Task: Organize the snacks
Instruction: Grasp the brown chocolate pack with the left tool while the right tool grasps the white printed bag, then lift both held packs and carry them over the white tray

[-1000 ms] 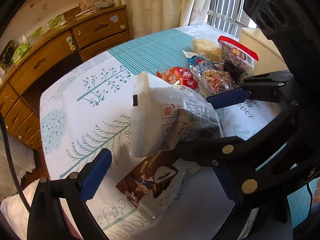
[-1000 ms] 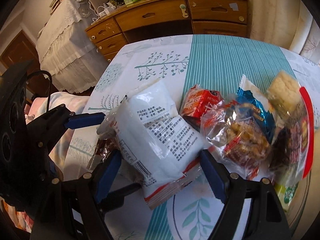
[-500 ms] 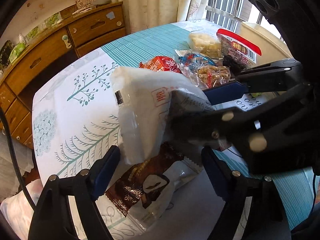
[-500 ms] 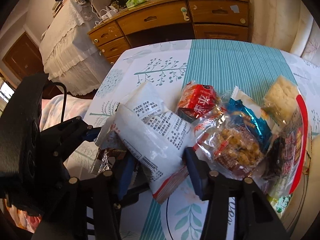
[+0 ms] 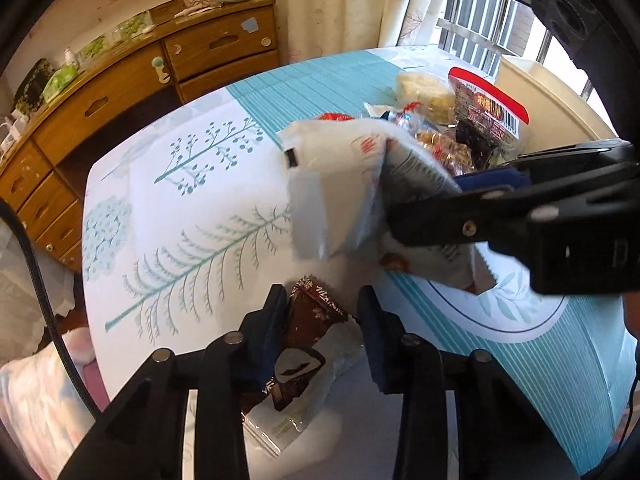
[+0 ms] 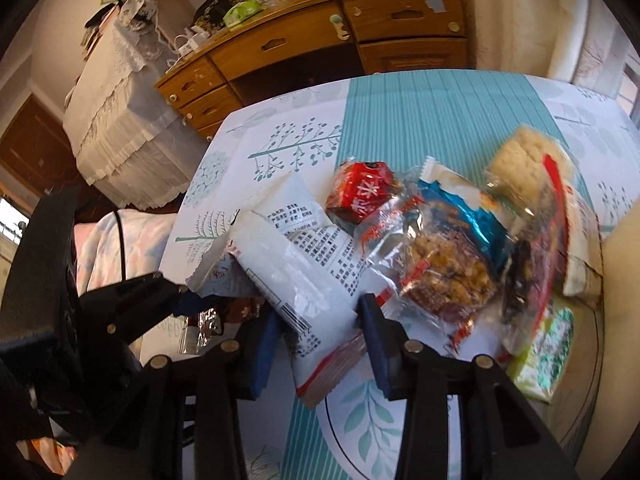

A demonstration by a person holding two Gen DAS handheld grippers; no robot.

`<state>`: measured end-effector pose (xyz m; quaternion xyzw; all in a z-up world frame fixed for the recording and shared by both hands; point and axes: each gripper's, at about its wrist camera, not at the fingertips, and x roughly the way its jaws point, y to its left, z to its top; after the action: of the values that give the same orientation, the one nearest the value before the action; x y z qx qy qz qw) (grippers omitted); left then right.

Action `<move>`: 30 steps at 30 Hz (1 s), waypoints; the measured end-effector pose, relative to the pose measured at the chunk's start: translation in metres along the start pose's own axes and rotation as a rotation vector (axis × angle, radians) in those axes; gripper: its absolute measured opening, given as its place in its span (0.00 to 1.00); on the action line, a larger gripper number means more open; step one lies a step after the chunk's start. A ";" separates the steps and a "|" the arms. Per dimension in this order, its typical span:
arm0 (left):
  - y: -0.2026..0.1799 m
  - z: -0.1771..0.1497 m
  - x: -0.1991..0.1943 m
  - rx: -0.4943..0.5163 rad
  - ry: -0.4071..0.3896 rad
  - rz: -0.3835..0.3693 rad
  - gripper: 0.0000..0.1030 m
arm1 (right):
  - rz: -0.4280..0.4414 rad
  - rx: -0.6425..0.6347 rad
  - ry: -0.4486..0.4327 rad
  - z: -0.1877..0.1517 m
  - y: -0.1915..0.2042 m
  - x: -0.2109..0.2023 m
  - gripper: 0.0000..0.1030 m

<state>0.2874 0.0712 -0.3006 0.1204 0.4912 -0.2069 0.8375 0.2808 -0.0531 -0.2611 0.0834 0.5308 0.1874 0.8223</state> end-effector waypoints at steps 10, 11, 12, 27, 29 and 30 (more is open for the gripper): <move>0.005 -0.033 -0.029 -0.198 0.077 -0.060 0.14 | -0.012 0.097 -0.024 -0.016 0.003 -0.034 0.39; 0.005 -0.038 -0.032 -0.212 0.082 -0.061 0.14 | -0.014 0.103 -0.026 -0.018 0.003 -0.036 0.39; 0.006 -0.042 -0.036 -0.229 0.086 -0.063 0.14 | -0.018 0.112 -0.031 -0.020 0.003 -0.041 0.39; 0.017 -0.056 -0.094 -0.433 0.014 -0.195 0.13 | -0.088 0.231 -0.112 -0.073 0.000 -0.125 0.39; 0.018 -0.055 -0.104 -0.455 -0.009 -0.222 0.13 | -0.098 0.249 -0.123 -0.080 -0.001 -0.134 0.39; 0.018 -0.054 -0.108 -0.460 -0.019 -0.233 0.13 | -0.101 0.261 -0.130 -0.084 -0.002 -0.139 0.39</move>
<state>0.2069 0.1334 -0.2327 -0.1324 0.5278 -0.1859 0.8181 0.1541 -0.1159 -0.1803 0.1750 0.4997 0.0695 0.8455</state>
